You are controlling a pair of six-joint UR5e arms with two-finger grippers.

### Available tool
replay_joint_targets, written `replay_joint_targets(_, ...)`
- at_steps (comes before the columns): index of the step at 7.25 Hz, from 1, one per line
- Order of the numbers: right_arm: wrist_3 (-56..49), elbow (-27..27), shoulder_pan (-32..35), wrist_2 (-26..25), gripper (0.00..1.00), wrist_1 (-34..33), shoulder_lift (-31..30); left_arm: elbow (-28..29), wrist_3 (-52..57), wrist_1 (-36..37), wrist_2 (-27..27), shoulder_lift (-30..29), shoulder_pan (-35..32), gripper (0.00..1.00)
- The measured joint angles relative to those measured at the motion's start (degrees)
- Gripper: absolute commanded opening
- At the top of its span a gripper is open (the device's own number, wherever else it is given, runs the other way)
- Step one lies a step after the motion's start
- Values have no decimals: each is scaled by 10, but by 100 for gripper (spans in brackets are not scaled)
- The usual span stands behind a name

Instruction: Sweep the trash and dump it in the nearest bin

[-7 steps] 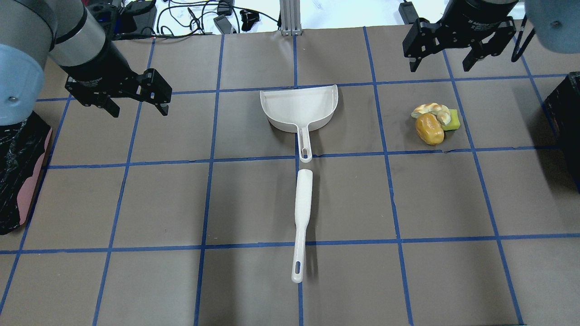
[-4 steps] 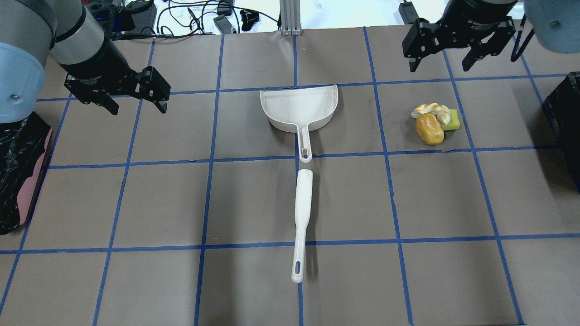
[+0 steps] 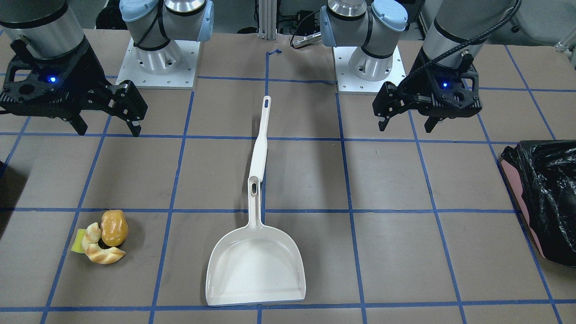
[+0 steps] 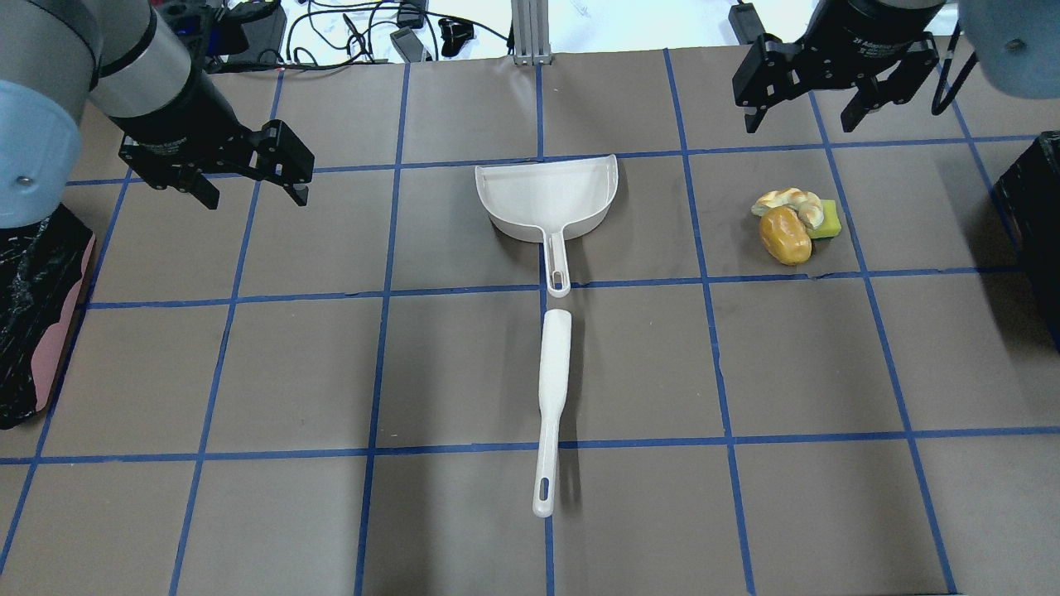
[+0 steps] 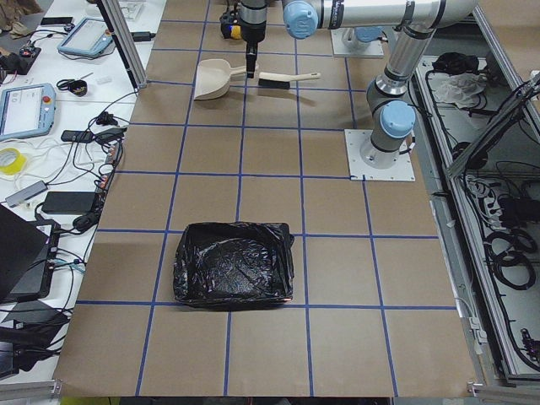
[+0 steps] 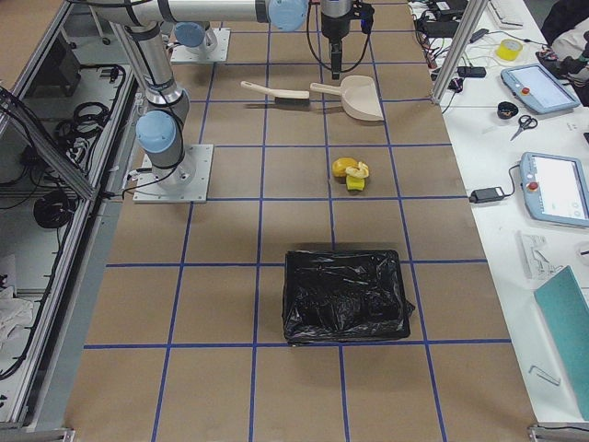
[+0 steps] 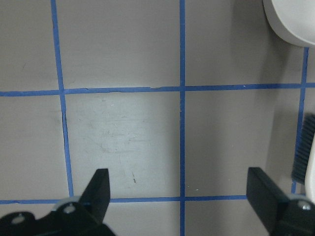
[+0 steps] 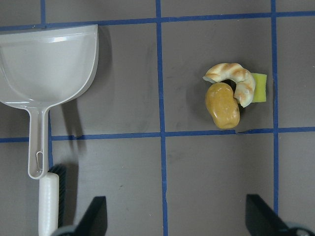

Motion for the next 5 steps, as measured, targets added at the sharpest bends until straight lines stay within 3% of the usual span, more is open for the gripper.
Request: replay_joint_targets(5, 4, 2, 8, 1, 100, -1, 9, -17, -4, -8, -1, 1, -3, 100)
